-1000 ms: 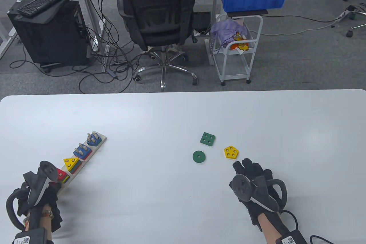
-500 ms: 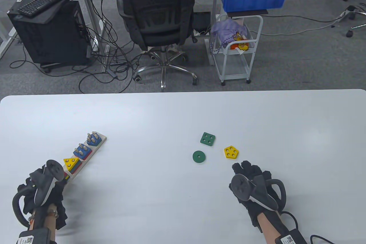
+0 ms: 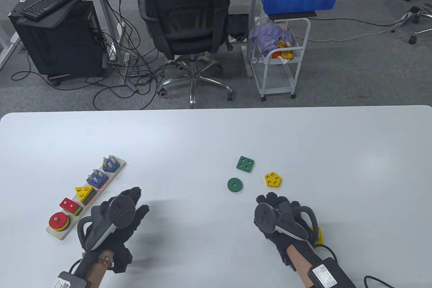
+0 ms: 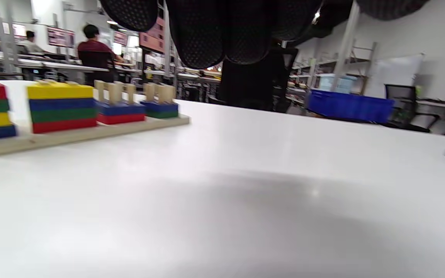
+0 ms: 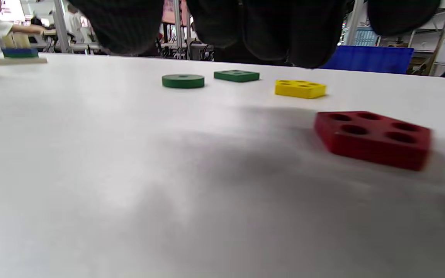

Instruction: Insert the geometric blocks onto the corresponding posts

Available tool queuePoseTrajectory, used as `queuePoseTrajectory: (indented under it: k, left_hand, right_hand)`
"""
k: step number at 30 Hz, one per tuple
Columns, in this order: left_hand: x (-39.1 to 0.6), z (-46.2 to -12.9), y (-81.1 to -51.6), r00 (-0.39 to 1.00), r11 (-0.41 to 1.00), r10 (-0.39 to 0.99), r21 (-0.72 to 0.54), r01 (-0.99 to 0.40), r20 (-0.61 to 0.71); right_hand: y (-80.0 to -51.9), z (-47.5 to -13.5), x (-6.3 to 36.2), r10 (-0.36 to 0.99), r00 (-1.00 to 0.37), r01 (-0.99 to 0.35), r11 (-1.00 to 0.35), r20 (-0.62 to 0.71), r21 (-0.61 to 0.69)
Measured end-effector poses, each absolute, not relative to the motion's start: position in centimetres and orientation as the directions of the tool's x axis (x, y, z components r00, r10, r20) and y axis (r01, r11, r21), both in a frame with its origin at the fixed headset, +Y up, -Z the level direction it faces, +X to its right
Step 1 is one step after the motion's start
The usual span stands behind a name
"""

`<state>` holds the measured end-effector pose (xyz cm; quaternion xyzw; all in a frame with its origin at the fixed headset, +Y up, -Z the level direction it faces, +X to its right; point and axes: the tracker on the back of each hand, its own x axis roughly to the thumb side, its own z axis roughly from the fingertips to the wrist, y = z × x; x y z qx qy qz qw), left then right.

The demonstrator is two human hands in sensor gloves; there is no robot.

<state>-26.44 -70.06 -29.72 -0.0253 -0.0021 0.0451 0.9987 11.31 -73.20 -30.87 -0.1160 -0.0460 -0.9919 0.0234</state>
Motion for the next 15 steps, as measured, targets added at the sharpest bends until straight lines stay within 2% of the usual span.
queuePoseTrajectory:
  k: [4, 8, 11, 13, 15]
  left_hand:
    - [-24.8, -29.3, -70.7, 0.998, 0.998, 0.028, -0.051, -0.025, 0.057]
    - [-24.7, -29.3, -71.0, 0.997, 0.998, 0.024, -0.066, -0.019, 0.068]
    - [-24.9, -29.4, -71.4, 0.998, 0.996, 0.019, -0.090, -0.013, 0.064]
    - [-25.0, -29.5, -71.7, 0.999, 0.996, 0.008, -0.094, -0.003, 0.053]
    - [-25.1, -29.6, -71.9, 0.999, 0.995, -0.004, -0.099, 0.008, 0.042]
  right_hand:
    - [-73.1, -33.7, 8.4, -0.113, -0.962, 0.140, -0.985, 0.248, 0.096]
    - [-73.1, -36.5, 5.7, -0.122, -0.963, 0.156, -0.979, 0.239, 0.131]
    - [-73.8, -38.8, 3.6, -0.147, -0.965, 0.177, -0.977, 0.217, 0.123]
    - [-74.4, -39.7, 2.7, -0.152, -0.963, 0.168, -0.984, 0.224, 0.053]
    - [-74.8, -40.5, 1.8, -0.200, -0.954, 0.223, -0.971, 0.225, 0.083]
